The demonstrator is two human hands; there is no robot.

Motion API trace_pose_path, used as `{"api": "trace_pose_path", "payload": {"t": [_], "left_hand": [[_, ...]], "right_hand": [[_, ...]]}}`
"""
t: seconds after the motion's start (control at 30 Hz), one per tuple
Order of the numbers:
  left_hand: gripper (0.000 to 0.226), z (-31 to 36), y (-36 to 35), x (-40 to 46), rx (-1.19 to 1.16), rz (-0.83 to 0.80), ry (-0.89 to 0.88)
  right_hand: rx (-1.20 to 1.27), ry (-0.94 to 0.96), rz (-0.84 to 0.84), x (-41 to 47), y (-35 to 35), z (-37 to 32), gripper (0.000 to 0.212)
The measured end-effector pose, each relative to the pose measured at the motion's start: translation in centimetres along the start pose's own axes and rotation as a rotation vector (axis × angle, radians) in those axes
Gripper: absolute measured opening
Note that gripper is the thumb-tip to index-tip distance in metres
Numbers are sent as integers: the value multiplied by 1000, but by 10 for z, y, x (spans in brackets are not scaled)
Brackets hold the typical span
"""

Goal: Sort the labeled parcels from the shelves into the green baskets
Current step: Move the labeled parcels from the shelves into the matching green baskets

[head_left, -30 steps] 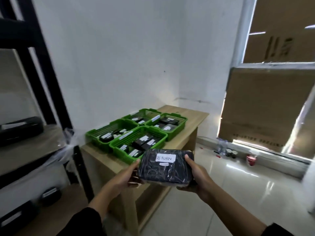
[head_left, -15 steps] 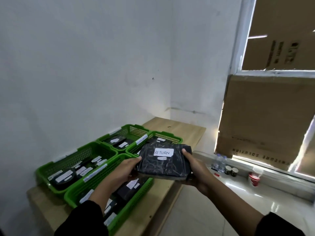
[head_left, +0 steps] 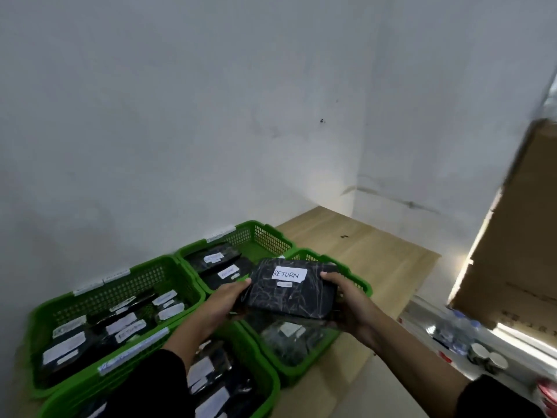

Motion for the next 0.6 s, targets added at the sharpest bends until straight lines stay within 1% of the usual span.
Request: {"api": "trace_pose_path", "payload": {"t": [0.17, 0.23, 0.3, 0.37, 0.47, 0.53, 0.6], "left_hand": [[32, 2, -11, 59, -43, 96, 34], [29, -4, -7, 76, -48, 182, 24], [24, -11, 6, 85, 6, 310, 6], [22, -19, 31, 98, 170, 483, -28], [28, -20, 69, 119, 462, 721, -54], [41, -29, 88, 139, 628, 775, -23], [58, -47, 99, 156, 763, 749, 82]], "right_hand": [[-131, -4, -57, 77, 8, -64, 33], [-153, -31, -61, 110, 4, -83, 32], [-138, -66, -43, 135, -3, -91, 28], [-113, -105, -49, 161, -10, -95, 27], [-62, -168, -31, 202, -20, -99, 33], [-41, -196, -26, 229, -30, -103, 37], [-38, -200, -11, 257, -45, -110, 39]]}}
Point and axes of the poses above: each hand's wrist, its own x-axis towards the middle knuckle, its own y-axis out of the back of the hand, z = x × y, the point moved 4 cm from there along x, towards the middle knuckle, and after that the axes turned 10 degrees about -y, right-handed, at the moved point
